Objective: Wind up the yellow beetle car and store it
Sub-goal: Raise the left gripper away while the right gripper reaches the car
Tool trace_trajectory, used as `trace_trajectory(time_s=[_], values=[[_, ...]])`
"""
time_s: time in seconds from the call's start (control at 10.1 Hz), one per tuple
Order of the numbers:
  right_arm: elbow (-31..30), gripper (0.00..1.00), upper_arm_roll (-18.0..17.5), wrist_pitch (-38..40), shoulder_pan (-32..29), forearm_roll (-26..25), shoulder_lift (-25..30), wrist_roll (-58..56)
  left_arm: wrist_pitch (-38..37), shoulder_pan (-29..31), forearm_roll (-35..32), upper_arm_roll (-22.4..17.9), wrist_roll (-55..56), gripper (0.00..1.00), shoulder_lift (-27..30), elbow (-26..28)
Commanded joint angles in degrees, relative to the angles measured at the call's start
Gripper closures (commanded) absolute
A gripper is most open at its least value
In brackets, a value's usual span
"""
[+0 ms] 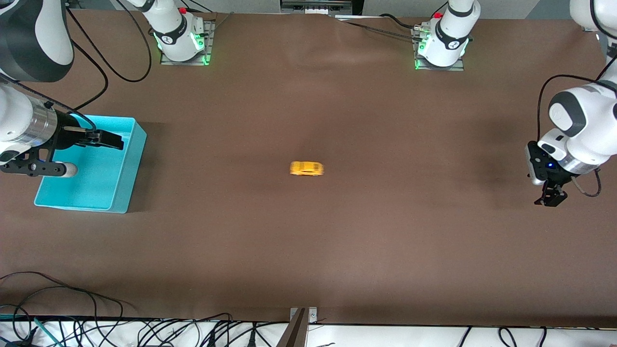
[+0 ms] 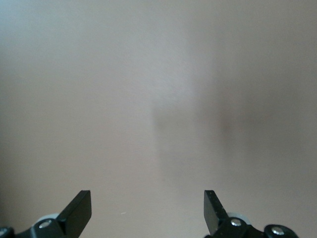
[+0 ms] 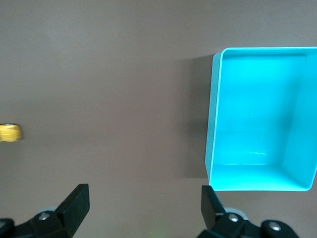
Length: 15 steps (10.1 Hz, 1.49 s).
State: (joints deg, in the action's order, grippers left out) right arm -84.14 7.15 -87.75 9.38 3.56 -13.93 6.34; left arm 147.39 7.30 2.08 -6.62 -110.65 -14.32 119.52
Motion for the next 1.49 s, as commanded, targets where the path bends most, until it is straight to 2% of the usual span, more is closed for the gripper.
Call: trace_trajectory(time_s=[0.0, 0.3, 0.8, 1.0, 1.19, 1.39], values=[[-0.8, 0.0, -0.2, -0.5, -0.1, 0.2, 0.6, 0.3, -5.8, -1.2, 0.3, -0.1, -1.1, 0.0, 9.5, 2.0], [-1.1, 0.0, -0.3, 0.2, 0.2, 0.1, 0.3, -2.8, -11.2, -2.3, 0.4, 0.0, -0.1, 0.0, 14.9, -0.6], [-5.7, 0.0, -1.3, 0.7, 1.2, 0.1, -1.0, -21.9, -29.5, -2.9, -0.3, -0.1, 17.4, 0.0, 16.4, -12.2], [-10.5, 0.0, -1.3, -4.8, 1.2, 0.2, -0.9, -36.0, -39.7, -3.3, -0.4, -0.2, 27.8, 0.0, 16.8, -18.3], [-17.5, 0.0, -1.3, -11.0, 1.2, 0.3, -0.4, -45.5, -49.4, -3.6, -0.6, 0.0, 43.5, 0.0, 16.8, -24.0], [-24.5, 0.0, -1.3, -20.5, 1.2, 0.3, -0.2, -63.9, -58.0, -5.0, -2.0, 0.5, 61.4, 0.0, 16.8, -29.1]])
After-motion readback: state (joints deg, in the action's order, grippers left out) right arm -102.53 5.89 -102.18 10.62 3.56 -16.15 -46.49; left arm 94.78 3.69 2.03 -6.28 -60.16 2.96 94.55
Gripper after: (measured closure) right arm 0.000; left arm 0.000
